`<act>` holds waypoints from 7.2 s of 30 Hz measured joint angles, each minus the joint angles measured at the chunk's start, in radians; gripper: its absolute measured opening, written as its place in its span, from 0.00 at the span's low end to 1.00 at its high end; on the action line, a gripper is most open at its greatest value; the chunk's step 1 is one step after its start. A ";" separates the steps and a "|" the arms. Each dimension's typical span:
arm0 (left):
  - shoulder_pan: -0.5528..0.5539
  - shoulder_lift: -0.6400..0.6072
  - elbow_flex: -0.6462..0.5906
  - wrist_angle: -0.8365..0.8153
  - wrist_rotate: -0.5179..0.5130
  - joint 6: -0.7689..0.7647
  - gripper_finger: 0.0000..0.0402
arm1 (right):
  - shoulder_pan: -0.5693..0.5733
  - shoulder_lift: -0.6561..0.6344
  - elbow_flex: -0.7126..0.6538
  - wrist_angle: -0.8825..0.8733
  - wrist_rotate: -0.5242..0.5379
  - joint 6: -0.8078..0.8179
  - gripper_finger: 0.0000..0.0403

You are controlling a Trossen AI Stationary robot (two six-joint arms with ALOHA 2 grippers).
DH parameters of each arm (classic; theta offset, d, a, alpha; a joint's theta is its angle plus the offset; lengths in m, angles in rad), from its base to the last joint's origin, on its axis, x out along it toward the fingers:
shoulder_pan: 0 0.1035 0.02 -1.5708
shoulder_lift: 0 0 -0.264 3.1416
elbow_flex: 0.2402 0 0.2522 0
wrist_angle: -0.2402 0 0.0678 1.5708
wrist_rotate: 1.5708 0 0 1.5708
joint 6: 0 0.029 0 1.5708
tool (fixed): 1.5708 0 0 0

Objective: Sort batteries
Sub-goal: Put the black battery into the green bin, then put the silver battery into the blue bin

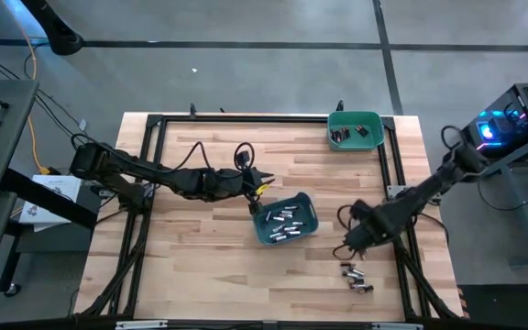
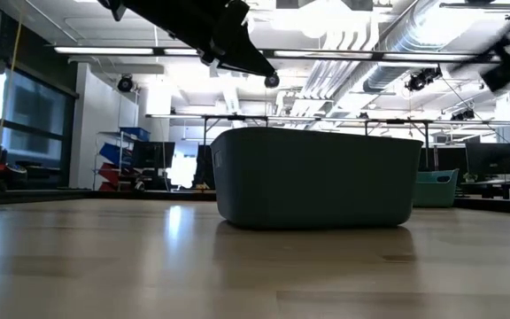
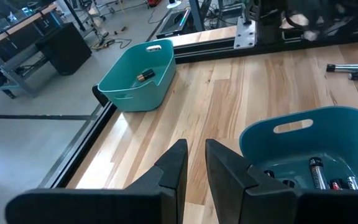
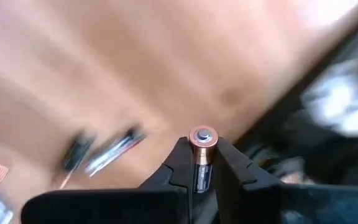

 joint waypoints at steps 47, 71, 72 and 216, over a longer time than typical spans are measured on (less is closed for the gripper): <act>-0.002 0.000 0.000 -0.008 0.000 -0.033 0.12 | -1.592 0.203 0.548 0.128 0.085 -1.220 0.05; -0.033 0.000 0.000 -0.007 0.008 -0.043 0.12 | -1.695 0.514 0.414 0.413 -0.004 -1.157 0.05; -0.033 0.000 0.000 -0.006 0.008 -0.043 0.12 | -1.695 0.514 0.414 0.417 -0.003 -1.153 0.06; 0.088 -0.001 0.000 -0.042 0.039 0.046 0.12 | 0.017 -0.085 -0.091 0.259 0.213 0.521 0.05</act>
